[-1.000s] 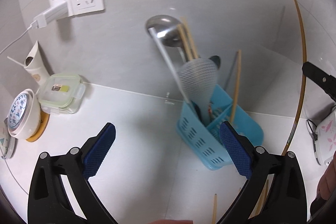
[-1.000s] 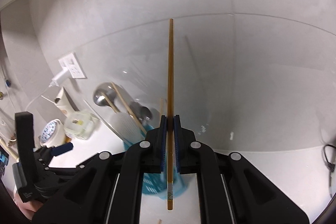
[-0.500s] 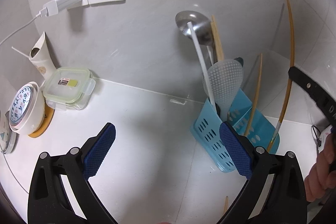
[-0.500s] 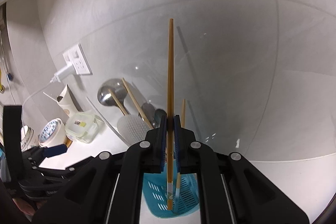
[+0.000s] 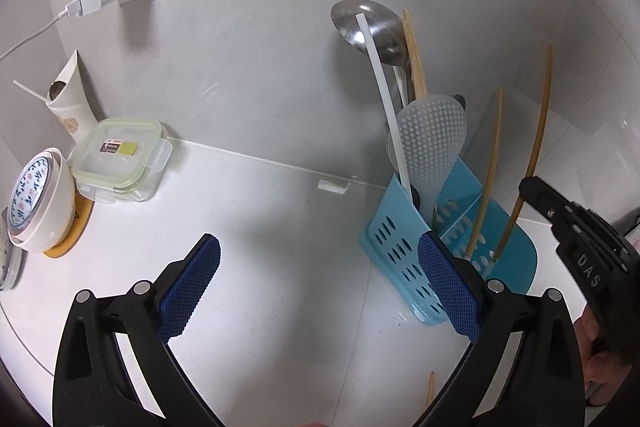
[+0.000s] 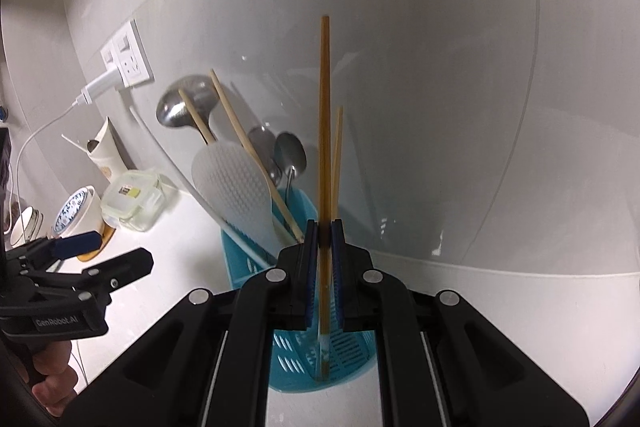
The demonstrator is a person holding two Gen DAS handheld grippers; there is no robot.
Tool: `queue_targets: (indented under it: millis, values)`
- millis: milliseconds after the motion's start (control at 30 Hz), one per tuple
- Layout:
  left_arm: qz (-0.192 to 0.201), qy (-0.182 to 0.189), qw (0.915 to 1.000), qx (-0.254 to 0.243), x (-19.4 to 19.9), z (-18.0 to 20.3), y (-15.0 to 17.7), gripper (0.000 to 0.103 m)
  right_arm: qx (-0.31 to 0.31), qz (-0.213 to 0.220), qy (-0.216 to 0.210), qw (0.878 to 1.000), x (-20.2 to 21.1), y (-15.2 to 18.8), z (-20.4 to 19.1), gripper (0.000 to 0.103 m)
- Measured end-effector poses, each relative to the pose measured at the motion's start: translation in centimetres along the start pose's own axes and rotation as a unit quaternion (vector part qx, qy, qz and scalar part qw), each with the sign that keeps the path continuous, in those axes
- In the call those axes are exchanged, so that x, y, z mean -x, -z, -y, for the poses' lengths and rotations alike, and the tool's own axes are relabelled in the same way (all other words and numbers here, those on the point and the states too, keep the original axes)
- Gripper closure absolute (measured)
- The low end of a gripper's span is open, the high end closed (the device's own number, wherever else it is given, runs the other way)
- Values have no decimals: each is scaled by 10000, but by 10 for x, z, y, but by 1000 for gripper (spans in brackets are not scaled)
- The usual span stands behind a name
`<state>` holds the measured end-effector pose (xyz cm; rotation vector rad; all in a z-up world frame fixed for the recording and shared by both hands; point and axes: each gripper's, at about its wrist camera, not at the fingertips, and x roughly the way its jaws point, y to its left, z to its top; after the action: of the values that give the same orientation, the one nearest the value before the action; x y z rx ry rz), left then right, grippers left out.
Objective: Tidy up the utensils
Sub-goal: 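Lower the chopstick into the blue caddy and open the right gripper, then withdraw the right gripper from the caddy back over the chopsticks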
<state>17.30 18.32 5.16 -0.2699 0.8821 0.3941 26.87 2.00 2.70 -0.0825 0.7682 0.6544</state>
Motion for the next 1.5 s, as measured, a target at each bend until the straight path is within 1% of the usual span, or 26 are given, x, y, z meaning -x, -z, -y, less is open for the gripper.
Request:
queue_targets:
  millis: [67,233,267,300,333,367,400,433,467,500,567,667,800,933,1033,1100,1267,1500]
  values:
    - [15,22,10000,-17,0,1,1,6,-3,-123,18,9999,-2,3,0,94]
    - [3,52,10000,-47,1,4,3,6,-9,-328,99,9994,-3,7,1,94]
    - [-3,63,10000,-55,1,5,3,6,-29,-354,98,9993,-2,7,3,90]
    - [-13,71,10000,-65,1,5,3,6,-63,-368,115,9992,0,8,4,77]
    - [-14,66,9999,-75,2,6,3,6,-105,-356,157,9992,3,8,7,69]
    - [-15,59,9999,-80,2,7,3,6,-133,-341,203,9991,6,9,8,57]
    - [-27,78,9999,-84,2,8,4,6,-143,-339,249,9990,9,10,11,50]
    - [-45,84,9999,-91,2,9,4,6,-146,-348,289,9989,12,11,13,47]
    - [-52,85,9999,-100,2,10,4,6,-164,-365,349,9986,15,12,16,40]
    - [-39,85,9999,-105,2,12,5,6,-184,-373,384,9984,17,13,18,29]
    - [-49,113,9998,-130,3,15,6,6,-251,-385,485,9978,23,16,24,20]
    - [-81,157,9997,-178,4,21,8,6,-366,-462,570,9966,29,21,34,10]
    - [-117,166,9994,-296,6,28,12,6,-433,-464,816,9946,41,27,45,8]
    - [-204,149,9989,-403,10,37,19,6,-466,-508,1028,9923,52,31,55,8]
    - [-313,267,9984,-393,13,42,25,6,-531,-550,1133,9906,61,37,63,8]
    - [-363,265,9980,-446,16,48,30,6,-562,-605,1176,9896,67,42,67,8]
    - [-494,294,9969,-534,22,61,47,6,-570,-749,1374,9860,83,59,78,8]
    - [-693,306,9954,-594,31,75,75,6,-654,-1052,1583,9796,103,94,97,8]
